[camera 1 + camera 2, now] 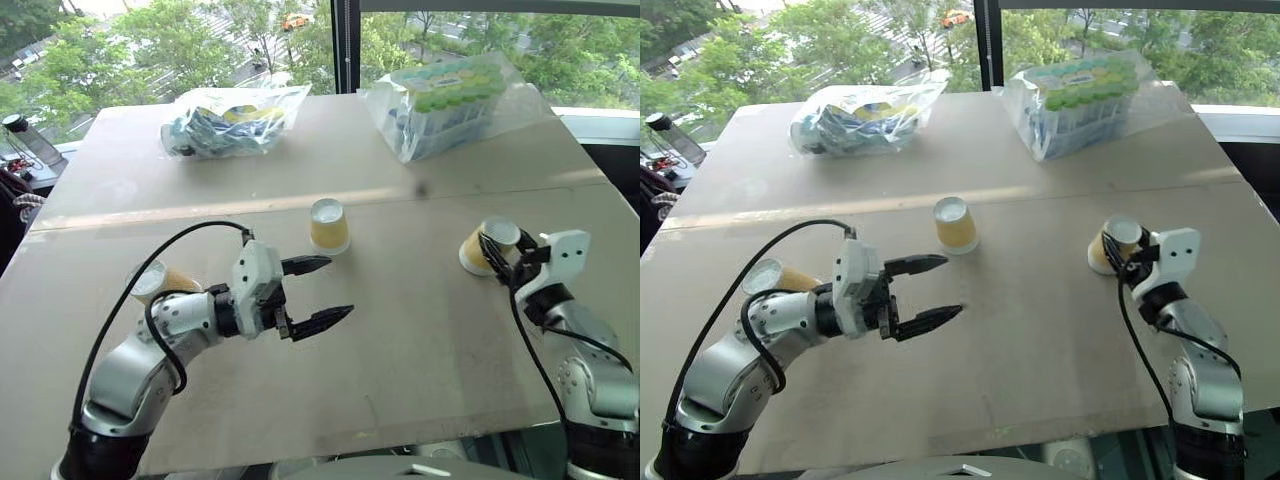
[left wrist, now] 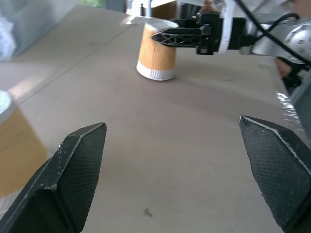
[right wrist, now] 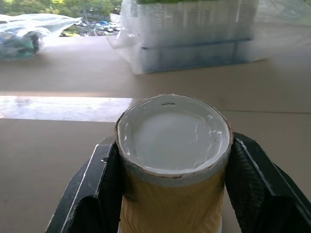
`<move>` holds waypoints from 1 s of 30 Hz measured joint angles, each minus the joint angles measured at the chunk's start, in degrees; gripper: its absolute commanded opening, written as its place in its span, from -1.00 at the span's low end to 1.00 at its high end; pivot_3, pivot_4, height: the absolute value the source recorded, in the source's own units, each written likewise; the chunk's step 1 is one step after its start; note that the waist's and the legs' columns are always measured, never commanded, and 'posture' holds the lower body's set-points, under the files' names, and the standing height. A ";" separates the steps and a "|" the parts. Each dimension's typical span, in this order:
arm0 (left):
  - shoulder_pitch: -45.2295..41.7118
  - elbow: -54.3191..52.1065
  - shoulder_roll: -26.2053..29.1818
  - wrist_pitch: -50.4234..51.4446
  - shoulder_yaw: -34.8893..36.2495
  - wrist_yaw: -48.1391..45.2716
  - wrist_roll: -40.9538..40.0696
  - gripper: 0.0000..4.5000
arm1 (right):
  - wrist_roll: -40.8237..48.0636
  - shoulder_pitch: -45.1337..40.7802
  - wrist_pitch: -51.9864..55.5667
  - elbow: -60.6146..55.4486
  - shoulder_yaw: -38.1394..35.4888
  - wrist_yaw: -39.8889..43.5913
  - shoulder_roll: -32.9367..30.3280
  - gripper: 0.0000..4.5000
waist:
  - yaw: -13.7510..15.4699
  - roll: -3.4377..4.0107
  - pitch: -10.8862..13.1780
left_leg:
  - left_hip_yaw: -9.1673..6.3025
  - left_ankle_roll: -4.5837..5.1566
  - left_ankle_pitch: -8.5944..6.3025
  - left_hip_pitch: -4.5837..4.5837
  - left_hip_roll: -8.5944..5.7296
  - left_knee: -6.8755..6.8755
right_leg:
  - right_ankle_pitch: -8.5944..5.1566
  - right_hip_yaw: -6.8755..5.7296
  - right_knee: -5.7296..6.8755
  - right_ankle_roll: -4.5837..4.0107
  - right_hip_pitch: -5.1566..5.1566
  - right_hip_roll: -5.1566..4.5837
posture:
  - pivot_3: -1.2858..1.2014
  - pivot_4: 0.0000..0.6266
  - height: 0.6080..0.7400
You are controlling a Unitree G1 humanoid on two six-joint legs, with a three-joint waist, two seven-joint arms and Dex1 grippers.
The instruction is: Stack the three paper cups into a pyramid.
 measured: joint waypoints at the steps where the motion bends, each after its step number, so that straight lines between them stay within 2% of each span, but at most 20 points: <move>1: 1.23 -0.41 -1.04 0.13 0.46 2.40 0.71 1.00 | -0.02 -1.69 0.38 0.97 1.42 0.26 0.15 -0.05 | 0.06 0.00 0.00 | -0.01 0.00 0.00 0.01 0.00 0.01 | 0.00 0.00 -0.01 0.00 -0.01 0.00 | 0.03 -0.52 1.00; 7: 9.30 -3.70 -8.55 1.05 -0.21 16.20 7.73 1.00 | -1.24 -15.03 1.91 11.09 10.76 2.75 4.11 -0.05 | -0.07 -0.01 0.00 | 0.05 0.00 0.00 -0.02 -0.01 0.01 | 0.00 -0.02 -0.02 0.00 -0.02 0.00 | 0.03 -0.52 1.00; 13: 13.11 -7.70 -13.02 -0.10 -0.51 22.43 10.98 1.00 | -3.81 -21.38 1.57 18.64 16.00 4.83 5.72 -0.05 | 0.71 -0.04 -0.02 | 0.02 0.00 0.00 -0.07 -0.02 0.07 | 0.00 -0.07 -0.09 0.00 -0.03 -0.02 | 0.03 -0.52 1.00; 30: 14.45 -8.09 -13.91 -3.56 -0.76 22.22 12.18 1.00 | -7.06 -22.98 0.48 20.18 19.74 6.52 7.83 -0.05 | -0.07 -0.06 -0.04 | 0.01 0.00 0.00 -0.02 -0.01 0.07 | 0.00 -0.07 0.00 0.00 -0.04 0.01 | 0.03 -0.52 1.00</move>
